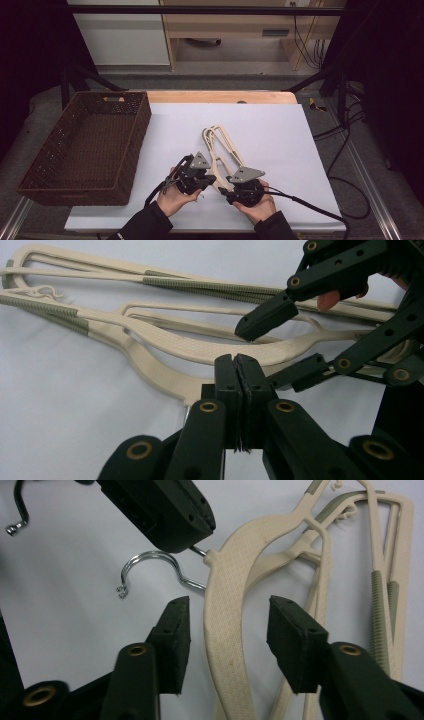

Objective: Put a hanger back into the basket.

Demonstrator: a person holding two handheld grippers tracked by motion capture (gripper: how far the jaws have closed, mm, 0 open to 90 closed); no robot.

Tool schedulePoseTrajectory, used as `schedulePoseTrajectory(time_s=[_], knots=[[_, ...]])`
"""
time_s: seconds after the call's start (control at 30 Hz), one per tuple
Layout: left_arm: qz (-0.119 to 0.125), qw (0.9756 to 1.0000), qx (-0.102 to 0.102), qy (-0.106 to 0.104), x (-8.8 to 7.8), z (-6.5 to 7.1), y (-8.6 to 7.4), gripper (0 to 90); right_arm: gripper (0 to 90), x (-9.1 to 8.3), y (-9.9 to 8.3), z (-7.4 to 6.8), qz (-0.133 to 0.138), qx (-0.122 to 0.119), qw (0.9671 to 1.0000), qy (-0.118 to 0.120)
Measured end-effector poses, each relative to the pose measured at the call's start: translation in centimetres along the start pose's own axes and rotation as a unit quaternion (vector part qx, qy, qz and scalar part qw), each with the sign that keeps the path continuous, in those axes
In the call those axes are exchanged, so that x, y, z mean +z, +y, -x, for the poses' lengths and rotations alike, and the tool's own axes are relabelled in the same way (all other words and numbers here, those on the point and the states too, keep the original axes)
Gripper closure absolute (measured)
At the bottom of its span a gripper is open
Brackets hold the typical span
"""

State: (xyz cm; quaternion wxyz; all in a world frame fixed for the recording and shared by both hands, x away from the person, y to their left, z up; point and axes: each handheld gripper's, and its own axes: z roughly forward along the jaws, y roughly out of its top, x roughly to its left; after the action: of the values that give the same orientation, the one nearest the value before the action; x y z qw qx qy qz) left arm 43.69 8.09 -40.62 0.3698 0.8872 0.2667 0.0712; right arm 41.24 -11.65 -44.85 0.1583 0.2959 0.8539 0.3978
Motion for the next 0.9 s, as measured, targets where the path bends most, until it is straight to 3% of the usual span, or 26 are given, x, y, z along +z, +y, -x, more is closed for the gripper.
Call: schedulePoseTrajectory(time_s=[0.23, 0.33, 0.43, 0.47, 0.53, 0.57, 0.6, 0.63, 0.67, 0.7, 0.73, 0.77, 0.8, 0.9], knots=[[0.002, 1.0, -0.001, -0.003, 0.1, 0.3, 0.0, 88.4, 73.5, 0.5, -0.1, -0.4, -0.024, -0.02, 0.9995, -0.005], [0.007, 1.0, -0.002, -0.002, 0.0, 0.3, 0.0, 88.3, 73.9, 0.5, -0.2, -0.5, -0.018, -0.022, 0.9996, -0.006], [0.029, 0.9995, -0.008, -0.01, -0.4, 0.1, 0.0, 87.2, 74.4, 0.3, -0.1, -0.4, -0.015, -0.027, 0.9995, -0.01], [0.044, 0.9989, -0.014, -0.013, -0.7, 0.1, 0.1, 75.1, 74.6, 0.3, -0.1, -0.4, -0.02, -0.035, 0.9991, -0.013], [0.088, 0.9957, -0.028, -0.009, -2.0, -0.4, 0.1, 65.5, 74.8, 0.2, -0.1, -0.3, -0.021, -0.04, 0.9988, -0.018], [0.088, 0.9957, -0.028, -0.009, -2.0, -0.4, 0.1, 59.2, 74.8, 0.2, -0.1, -0.3, -0.021, -0.04, 0.9988, -0.018], [0.105, 0.9939, -0.032, -0.011, -2.6, -0.7, 0.1, 59.2, 74.9, 0.1, -0.1, -0.3, -0.02, -0.04, 0.9988, -0.019], [0.12, 0.9921, -0.036, -0.008, -3.2, -0.9, 0.1, 48.3, 75.3, -0.2, 0.0, -0.2, -0.015, -0.04, 0.9988, -0.022], [0.147, 0.9884, -0.036, 0.008, -4.3, -1.3, 0.1, 42.7, 75.5, -0.4, 0.1, -0.1, -0.013, -0.036, 0.999, -0.025], [0.161, 0.9861, -0.039, 0.012, -4.8, -1.6, 0.0, 38.6, 75.7, -0.7, 0.2, 0.0, -0.009, -0.039, 0.9989, -0.026], [0.161, 0.9861, -0.039, 0.012, -4.8, -1.6, 0.0, 35.1, 75.7, -0.7, 0.2, 0.0, -0.009, -0.039, 0.9989, -0.026], [0.183, 0.9822, -0.04, 0.017, -5.7, -2.2, -0.1, 32.3, 76.4, -1.2, 0.3, 0.2, -0.003, -0.041, 0.9986, -0.033], [0.183, 0.9822, -0.04, 0.017, -5.7, -2.2, -0.1, 30.1, 76.4, -1.2, 0.3, 0.2, -0.003, -0.041, 0.9986, -0.033], [0.2, 0.9789, -0.036, 0.026, -6.7, -3.0, -0.5, 25.2, 77.2, -1.8, 0.5, 0.4, 0.001, -0.038, 0.9982, -0.046]])
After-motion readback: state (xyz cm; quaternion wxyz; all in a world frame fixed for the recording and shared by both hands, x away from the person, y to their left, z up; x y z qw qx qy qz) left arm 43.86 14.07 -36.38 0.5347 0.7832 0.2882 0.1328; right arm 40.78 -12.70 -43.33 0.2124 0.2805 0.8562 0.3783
